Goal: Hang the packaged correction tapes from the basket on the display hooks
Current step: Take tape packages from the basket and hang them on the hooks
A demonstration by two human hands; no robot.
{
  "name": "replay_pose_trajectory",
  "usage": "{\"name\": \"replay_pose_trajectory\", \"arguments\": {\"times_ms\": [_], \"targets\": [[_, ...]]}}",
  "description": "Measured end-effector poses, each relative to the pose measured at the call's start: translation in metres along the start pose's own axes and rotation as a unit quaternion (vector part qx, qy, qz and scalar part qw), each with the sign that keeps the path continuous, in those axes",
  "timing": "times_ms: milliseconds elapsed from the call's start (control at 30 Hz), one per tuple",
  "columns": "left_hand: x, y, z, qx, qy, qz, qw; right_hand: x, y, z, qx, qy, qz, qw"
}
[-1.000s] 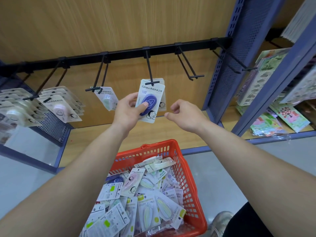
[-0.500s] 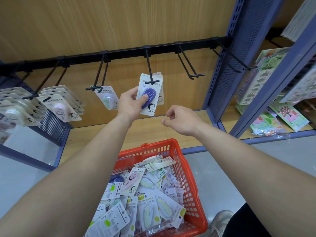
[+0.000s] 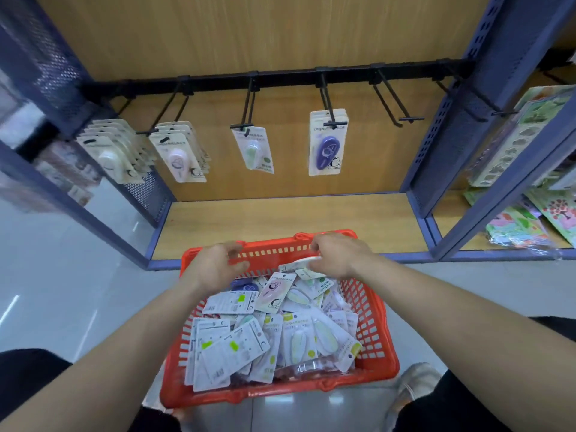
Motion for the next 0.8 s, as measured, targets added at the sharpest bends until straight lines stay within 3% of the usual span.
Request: {"name": "replay_pose_trajectory", "arguments": {"times_ms": [133,267,500,700,800], "targets": [[-0.026,-0.047,-0.033,0.035,-0.048,0.047,0.997,-0.057,-0.017,0.000,0.006,-0.068,0.030,0.997],[-0.057,-0.080,-0.047,0.071,-0.053,-0.003,0.996,-0.118,-0.036,0.015,-0.025,-0.105,0.118,0.987],[-0.097,-0.108,-0.019,0.064,-0.028,-0.025,0.997,-0.168,-0.043,0.062,-0.116,-0.026,0.210,0.970],[-0.115,-0.135,0.008,0.054,-0.104,-0.064,0.991,-0.183,-0.047,0.080,-0.136,-0.001,0.193,0.972],[-0.122,-0.152,0.014,0.037,-0.087,-0.041,0.995,-0.191,-0.046,0.083,-0.139,0.003,0.190,0.972]]}}
Point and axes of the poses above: each hand's wrist, its own z-axis towards the middle knuckle, its own x-axis out of the back of the hand, y = z × x, the point moved 2 cm from there along z, towards the middle knuckle, and after that the axes turned 14 degrees about -x, right-handed, at the moved point
